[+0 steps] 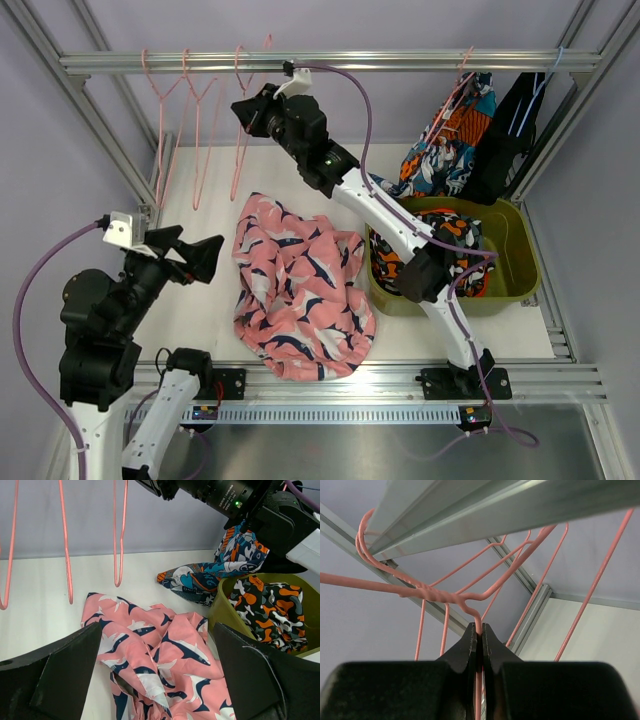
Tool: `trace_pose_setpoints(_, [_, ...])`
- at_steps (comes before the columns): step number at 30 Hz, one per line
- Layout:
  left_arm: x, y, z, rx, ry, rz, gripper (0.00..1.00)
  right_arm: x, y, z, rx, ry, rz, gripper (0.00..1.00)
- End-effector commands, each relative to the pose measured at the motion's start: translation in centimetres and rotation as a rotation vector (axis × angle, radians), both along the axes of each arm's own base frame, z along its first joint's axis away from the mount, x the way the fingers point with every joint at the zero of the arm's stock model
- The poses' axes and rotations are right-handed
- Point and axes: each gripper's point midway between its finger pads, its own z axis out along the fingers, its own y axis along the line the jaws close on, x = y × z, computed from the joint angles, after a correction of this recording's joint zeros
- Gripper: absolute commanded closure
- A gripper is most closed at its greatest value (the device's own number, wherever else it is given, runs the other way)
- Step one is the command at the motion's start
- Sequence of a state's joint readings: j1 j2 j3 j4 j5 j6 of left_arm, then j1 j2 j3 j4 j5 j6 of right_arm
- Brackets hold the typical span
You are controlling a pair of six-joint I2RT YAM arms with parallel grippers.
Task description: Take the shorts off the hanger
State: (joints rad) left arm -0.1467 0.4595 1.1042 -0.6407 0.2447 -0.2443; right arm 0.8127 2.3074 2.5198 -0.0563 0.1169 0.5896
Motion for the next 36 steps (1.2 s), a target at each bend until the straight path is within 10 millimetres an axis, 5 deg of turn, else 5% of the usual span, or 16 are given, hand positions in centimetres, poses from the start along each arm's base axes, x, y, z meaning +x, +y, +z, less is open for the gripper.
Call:
trace_pose_setpoints(1, [-0.9, 0.3, 1.5, -0.023, -0.046, 0.014, 0.01, 0.9, -1.2, 1.3, 0.04, -0.022, -0.041, 0.95])
trace_pose_setpoints(2, [-0.9, 0.3, 1.4, -0.028, -0.044, 0.012, 0.01, 0.9, -0.9, -0.2, 0.014, 0.001, -0.029, 0.92])
trace_pose_setpoints(10, [-0.6, -0.1, 1.2, -0.032, -0.05, -0.008, 0.01, -0.8, -1.1, -0.6, 0.004, 0.01, 0.038, 0.86])
trace_pose_setpoints(19, [-0.6, -0.2, 0.9, -0.026, -0.046, -0.013, 0.01, -1.7, -1.2, 2.5, 0.055, -0.049, 0.053, 0.86])
trace_pose_setpoints(30, [-0.5, -0.2, 0.8, -0.029, -0.046, -0.014, 0.01, -2.4, -1.3, 2.1, 0.026, -0.073, 0.078, 0.63])
trace_pose_setpoints(36, [-0.4, -0.4, 0.9, -0.029, -0.051, -0.02, 0.01, -4.8, -1.4, 3.3, -0.05, -0.224, 0.166, 0.35])
